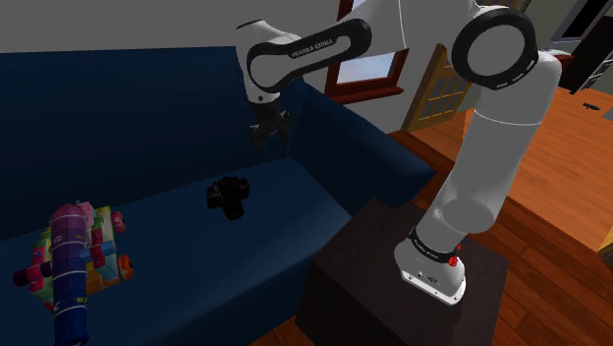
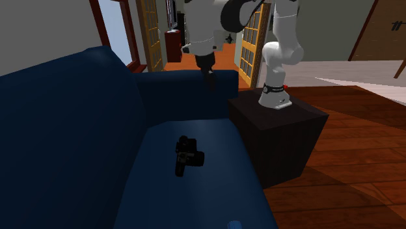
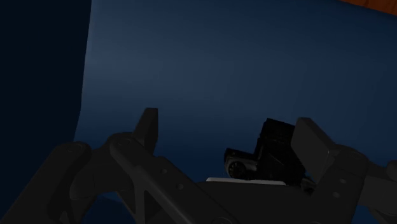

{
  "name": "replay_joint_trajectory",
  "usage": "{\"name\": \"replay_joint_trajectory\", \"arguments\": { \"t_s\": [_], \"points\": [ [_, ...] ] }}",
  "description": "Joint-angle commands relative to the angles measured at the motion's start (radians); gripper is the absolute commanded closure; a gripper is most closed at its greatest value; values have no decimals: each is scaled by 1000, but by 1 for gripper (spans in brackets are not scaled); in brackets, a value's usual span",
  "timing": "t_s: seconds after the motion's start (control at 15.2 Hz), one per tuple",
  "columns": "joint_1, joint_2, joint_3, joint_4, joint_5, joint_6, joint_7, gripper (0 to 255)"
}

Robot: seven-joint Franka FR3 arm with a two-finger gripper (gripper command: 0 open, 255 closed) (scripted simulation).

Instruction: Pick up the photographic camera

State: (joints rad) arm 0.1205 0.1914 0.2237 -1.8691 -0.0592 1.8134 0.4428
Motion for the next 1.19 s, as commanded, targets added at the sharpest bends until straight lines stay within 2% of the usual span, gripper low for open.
{"name": "replay_joint_trajectory", "arguments": {
  "t_s": [0.0,0.53,0.79,0.99,1.06,1.12],
  "points": [
    [16,90,4,77,-14,-13,31,0],
    [96,460,-5,440,-56,-107,120,0],
    [145,676,-17,701,-66,-197,145,0],
    [191,888,-29,999,-70,-315,154,0],
    [198,922,-31,1052,-70,-337,153,0],
    [199,929,-32,1051,-70,-330,153,0]
  ]
}}
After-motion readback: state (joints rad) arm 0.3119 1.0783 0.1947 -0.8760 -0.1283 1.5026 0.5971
